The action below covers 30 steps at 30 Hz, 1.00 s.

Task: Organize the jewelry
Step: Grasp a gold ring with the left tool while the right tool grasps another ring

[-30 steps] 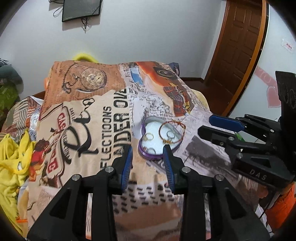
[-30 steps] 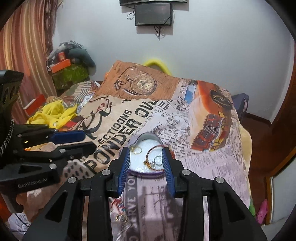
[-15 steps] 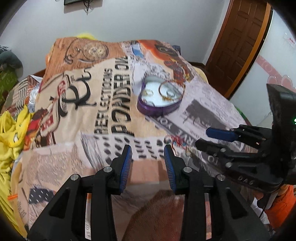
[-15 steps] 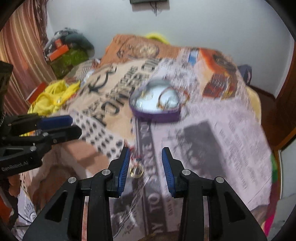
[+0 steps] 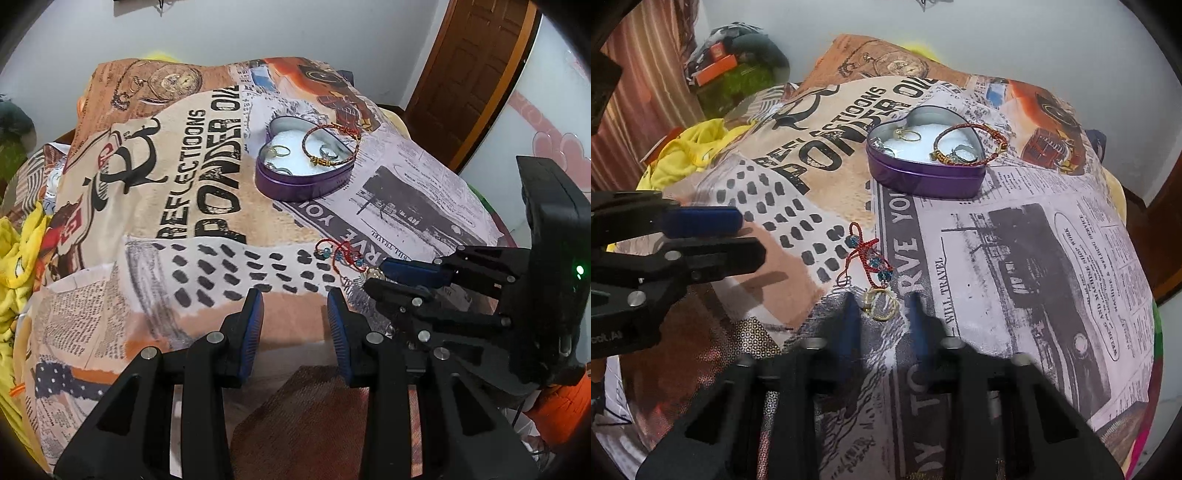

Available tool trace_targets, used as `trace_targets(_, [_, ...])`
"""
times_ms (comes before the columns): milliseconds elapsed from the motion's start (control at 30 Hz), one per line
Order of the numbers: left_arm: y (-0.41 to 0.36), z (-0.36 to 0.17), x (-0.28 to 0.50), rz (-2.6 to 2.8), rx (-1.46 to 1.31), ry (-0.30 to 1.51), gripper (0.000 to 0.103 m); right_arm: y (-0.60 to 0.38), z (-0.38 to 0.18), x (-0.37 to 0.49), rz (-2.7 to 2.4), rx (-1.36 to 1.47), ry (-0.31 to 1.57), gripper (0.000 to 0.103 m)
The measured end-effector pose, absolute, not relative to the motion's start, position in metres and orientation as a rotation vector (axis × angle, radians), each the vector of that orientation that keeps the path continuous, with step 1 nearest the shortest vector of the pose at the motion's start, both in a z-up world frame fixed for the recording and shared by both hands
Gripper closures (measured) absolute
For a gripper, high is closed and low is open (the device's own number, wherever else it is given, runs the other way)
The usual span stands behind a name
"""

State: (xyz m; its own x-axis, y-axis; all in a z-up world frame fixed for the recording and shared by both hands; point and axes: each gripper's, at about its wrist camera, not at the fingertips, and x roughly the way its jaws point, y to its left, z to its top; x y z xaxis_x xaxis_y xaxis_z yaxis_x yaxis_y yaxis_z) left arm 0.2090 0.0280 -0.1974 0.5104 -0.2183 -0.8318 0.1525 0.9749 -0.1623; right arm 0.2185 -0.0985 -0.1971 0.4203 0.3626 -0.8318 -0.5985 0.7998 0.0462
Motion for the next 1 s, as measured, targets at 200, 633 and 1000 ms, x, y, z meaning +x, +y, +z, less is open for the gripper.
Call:
trace_targets(200, [0.015, -0.203, 0.228, -0.241, -0.068, 1.048, 0.068, -0.103, -0.193, 0.214, 0.643, -0.251, 0.948, 0.098])
trace_targets(633, [-0.012, -0.22, 0.262, -0.264, -0.093, 1.095, 0.068, -0.146, -0.179, 0.227, 0.54, -0.177, 0.914, 0.096])
trace_targets(1000, [0.004, -0.217, 0.259, -0.232, -0.159, 1.043, 0.103, -0.151, -0.183, 0.228, 0.57, -0.131, 0.945, 0.059])
